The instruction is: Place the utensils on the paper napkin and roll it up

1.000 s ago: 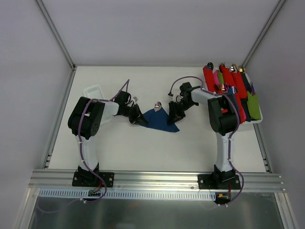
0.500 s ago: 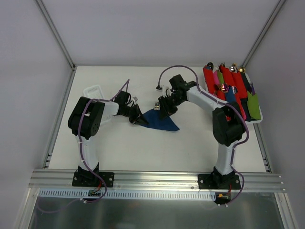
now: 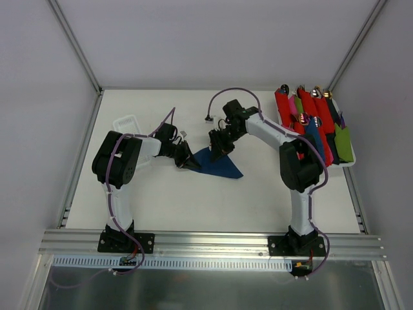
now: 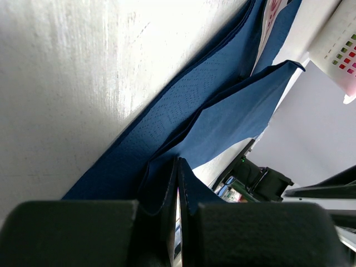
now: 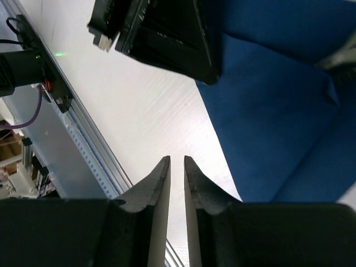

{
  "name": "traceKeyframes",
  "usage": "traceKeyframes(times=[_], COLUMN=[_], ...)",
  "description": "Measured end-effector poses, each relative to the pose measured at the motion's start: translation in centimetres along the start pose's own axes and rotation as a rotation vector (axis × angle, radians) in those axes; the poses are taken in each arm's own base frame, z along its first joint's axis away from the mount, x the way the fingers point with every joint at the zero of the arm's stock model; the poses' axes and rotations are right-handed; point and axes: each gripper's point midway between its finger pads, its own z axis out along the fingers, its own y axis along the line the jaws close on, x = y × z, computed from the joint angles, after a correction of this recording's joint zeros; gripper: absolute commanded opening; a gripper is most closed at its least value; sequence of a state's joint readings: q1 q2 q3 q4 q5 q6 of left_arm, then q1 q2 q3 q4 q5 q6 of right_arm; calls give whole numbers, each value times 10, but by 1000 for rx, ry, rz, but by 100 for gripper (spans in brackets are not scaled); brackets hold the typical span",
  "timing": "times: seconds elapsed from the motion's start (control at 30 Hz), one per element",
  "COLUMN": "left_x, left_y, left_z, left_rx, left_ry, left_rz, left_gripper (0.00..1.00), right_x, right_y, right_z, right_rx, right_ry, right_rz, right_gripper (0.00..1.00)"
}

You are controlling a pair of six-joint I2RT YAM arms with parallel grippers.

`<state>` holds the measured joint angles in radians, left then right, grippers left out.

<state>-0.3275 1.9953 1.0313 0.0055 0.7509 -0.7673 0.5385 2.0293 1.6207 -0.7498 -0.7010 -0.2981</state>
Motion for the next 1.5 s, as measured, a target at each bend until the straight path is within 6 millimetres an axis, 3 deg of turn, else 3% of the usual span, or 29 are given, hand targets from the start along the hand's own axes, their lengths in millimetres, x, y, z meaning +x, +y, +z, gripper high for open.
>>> traceKeyframes(times=[0.1,0.23,0.4,0.57,0.87,1.23,1.5], left_x=[0,0,0,0,-1,-2,-2], left_y=[0,0,0,0,0,1,1], left_z=[0,0,0,0,0,-1,-2], left_rx=[0,0,0,0,0,1,3], left_ry=[0,0,-1,-1,-1,-4,-4], left_rz=[0,0,0,-1,-1,-4,-6], left_gripper=[0,0,0,0,0,0,0], right_x=[-1,21,40,44,51,71,91], right_y=[3,-3,-15,-25,-62,-59,-69], right_z=[18,38,46,43,34,32,15], right_rx=[-50,-76,-85,-92,-108,-142,-126], right_ry=[47,147,219,225,223,280,317], right_rz=[-20,-4,17,40,159,153,195], right_gripper=[18,17,15,14,13,11,11])
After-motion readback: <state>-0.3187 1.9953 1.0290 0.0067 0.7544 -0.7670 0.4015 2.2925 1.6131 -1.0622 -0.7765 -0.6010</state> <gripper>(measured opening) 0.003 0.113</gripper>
